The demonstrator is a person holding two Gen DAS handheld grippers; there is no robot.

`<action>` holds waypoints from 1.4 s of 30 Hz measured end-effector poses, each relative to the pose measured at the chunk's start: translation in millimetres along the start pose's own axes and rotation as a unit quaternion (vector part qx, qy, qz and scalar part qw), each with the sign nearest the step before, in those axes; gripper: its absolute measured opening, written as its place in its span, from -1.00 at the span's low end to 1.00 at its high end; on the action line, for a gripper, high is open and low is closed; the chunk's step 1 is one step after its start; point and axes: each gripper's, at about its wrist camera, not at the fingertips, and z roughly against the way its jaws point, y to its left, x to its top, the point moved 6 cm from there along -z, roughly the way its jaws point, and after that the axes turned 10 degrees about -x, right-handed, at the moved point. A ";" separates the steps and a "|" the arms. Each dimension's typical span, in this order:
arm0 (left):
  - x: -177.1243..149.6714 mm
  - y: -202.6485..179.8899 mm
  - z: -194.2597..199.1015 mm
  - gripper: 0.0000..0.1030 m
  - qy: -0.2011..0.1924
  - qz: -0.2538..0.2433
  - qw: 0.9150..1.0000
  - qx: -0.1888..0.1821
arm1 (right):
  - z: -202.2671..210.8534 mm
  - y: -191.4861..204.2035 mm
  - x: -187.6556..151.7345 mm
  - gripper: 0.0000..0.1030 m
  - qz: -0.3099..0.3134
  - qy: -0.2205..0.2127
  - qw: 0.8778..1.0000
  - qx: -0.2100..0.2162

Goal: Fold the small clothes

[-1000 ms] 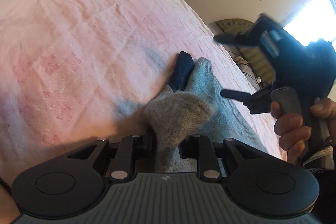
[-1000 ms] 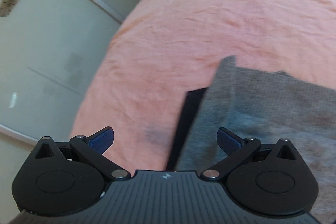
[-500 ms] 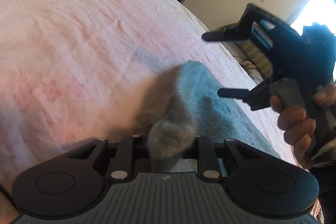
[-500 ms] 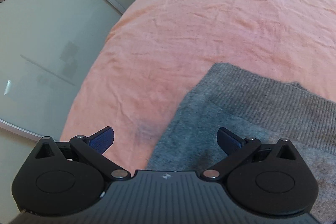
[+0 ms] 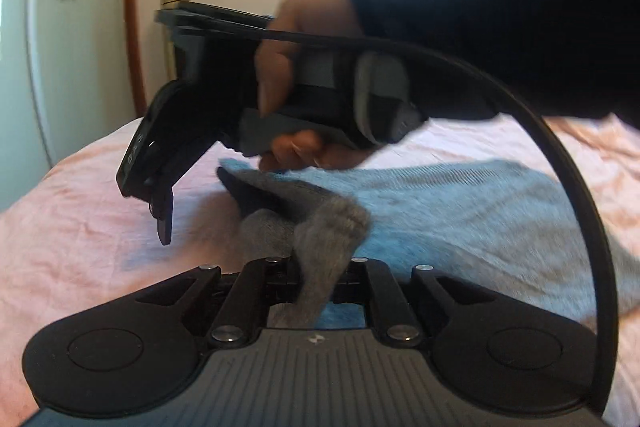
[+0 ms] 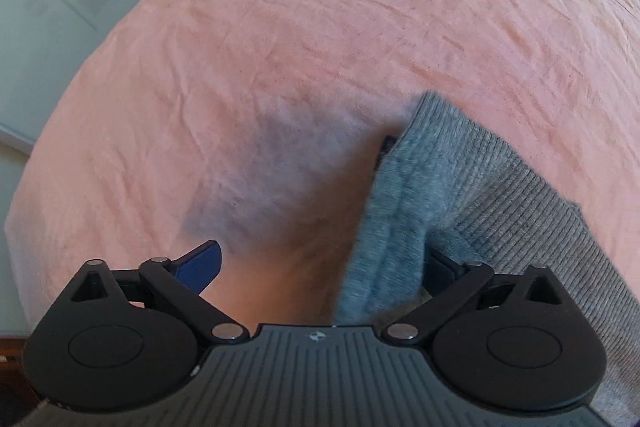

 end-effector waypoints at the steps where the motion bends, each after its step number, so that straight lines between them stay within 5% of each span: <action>1: -0.8 -1.6 -2.6 -0.81 0.003 -0.003 1.000 0.001 | 3.1 -2.3 -2.6 0.59 0.011 -0.006 1.000 -0.003; 6: 3.8 -9.3 -2.5 -0.81 0.002 -0.013 1.000 -0.004 | 21.5 -45.6 -20.6 -0.64 -0.007 -0.032 0.999 0.012; 12: 26.1 -61.3 -7.2 -0.81 -0.023 -0.063 0.996 -0.065 | 68.0 -114.2 -62.9 -0.72 -0.070 -0.103 0.990 0.060; 17: 40.4 -138.7 -18.0 -0.81 -0.032 -0.100 0.982 -0.154 | 112.8 -203.6 -139.3 -0.71 -0.147 -0.146 0.977 0.052; 21: 22.6 -196.9 -40.9 -0.80 0.016 -0.119 0.970 -0.212 | 102.1 -268.5 -211.0 -0.69 -0.239 -0.146 0.959 0.048; 25: -7.9 -213.1 -61.6 -0.80 0.070 -0.148 0.966 -0.201 | 74.8 -294.0 -252.3 -0.54 -0.327 -0.162 0.925 0.102; 28: -10.9 -214.0 -55.5 -0.77 0.071 -0.171 0.958 -0.217 | 75.5 -294.8 -256.0 0.22 -0.352 -0.202 0.899 0.166; 30: -8.8 -204.8 -50.5 -0.68 0.074 -0.166 0.955 -0.235 | 81.3 -298.5 -250.5 0.68 -0.354 -0.230 0.891 0.169; 32: -9.8 -202.7 -43.6 -0.49 0.079 -0.152 0.955 -0.243 | 78.1 -301.1 -239.7 0.64 -0.360 -0.233 0.889 0.159; 34: -9.5 -198.5 -40.2 -0.18 0.082 -0.146 0.955 -0.245 | 64.5 -301.3 -233.6 0.26 -0.359 -0.207 0.899 0.144; 35: -9.8 -195.5 -37.7 0.03 0.080 -0.144 0.956 -0.242 | 57.4 -299.6 -233.2 -0.09 -0.350 -0.191 0.908 0.132; 37: -10.5 -185.6 -30.6 0.12 0.073 -0.144 0.958 -0.237 | 57.1 -295.0 -236.1 -0.59 -0.332 -0.201 0.915 0.111; 40: -11.1 -163.8 -20.1 0.23 0.055 -0.143 0.962 -0.225 | 83.0 -296.7 -252.0 -0.71 -0.325 -0.252 0.905 0.110; 42: -7.3 -145.4 -16.6 0.55 0.040 -0.126 0.968 -0.212 | 78.8 -306.5 -266.9 -0.71 -0.341 -0.250 0.900 0.109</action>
